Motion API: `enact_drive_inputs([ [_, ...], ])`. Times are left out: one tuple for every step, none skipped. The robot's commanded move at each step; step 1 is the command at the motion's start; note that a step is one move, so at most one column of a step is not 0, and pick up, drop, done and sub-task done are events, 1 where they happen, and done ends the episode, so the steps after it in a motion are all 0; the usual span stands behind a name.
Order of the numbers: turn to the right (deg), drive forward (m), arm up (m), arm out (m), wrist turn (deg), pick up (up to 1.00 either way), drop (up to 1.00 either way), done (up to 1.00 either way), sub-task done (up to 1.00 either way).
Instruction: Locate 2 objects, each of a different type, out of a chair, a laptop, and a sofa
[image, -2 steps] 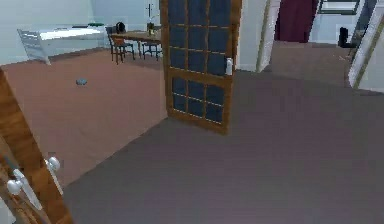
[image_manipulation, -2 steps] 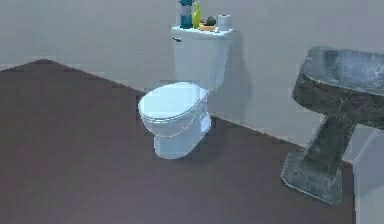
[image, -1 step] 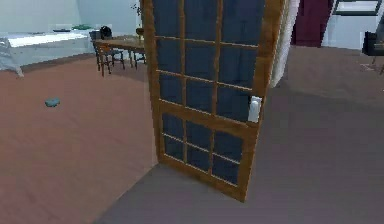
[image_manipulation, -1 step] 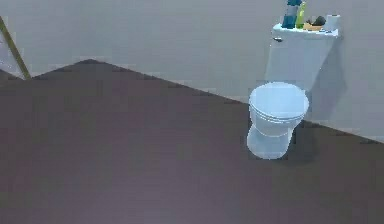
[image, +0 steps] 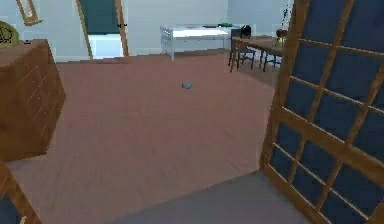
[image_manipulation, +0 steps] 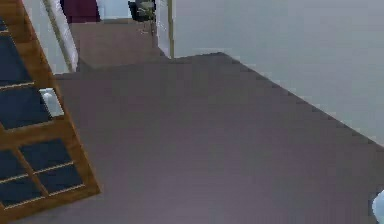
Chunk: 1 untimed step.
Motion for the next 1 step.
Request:
enact_drive_inputs([
  [0.0,1.0,0.0,0.0,0.0,0.0,0.0,0.0,0.0],
])
